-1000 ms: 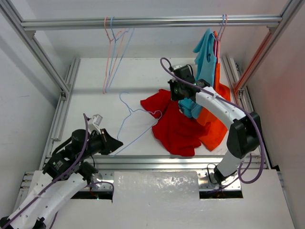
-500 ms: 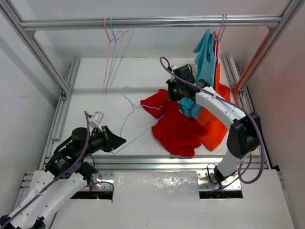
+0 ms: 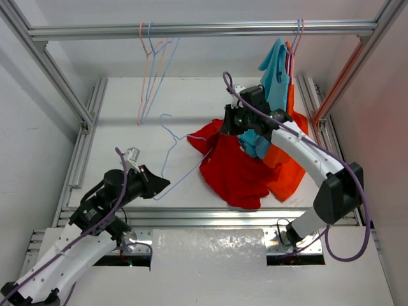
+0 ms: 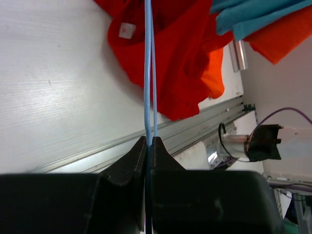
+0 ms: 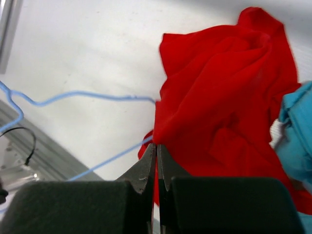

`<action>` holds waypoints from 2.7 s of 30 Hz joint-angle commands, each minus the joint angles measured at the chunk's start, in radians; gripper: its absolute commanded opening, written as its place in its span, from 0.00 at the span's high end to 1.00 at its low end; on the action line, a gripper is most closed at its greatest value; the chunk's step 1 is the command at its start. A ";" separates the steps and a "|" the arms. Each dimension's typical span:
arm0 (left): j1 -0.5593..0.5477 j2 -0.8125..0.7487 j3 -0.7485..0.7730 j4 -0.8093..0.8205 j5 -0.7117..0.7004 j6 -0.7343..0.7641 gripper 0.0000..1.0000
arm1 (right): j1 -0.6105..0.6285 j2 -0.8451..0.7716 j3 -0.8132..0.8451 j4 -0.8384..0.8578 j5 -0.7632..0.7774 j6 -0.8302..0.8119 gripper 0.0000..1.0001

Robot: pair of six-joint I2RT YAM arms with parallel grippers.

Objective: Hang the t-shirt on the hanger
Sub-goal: Place the T-shirt at the clothesline.

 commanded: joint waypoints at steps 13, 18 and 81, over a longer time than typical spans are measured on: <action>0.001 -0.010 0.019 0.332 0.077 -0.022 1.00 | 0.056 -0.058 -0.009 0.128 -0.167 0.090 1.00; 0.001 -0.042 0.007 0.381 0.141 -0.030 1.00 | 0.056 -0.059 0.100 0.051 -0.101 0.062 1.00; 0.001 -0.040 0.001 0.616 0.068 0.050 1.00 | 0.231 -0.049 0.268 -0.094 0.492 -0.180 0.40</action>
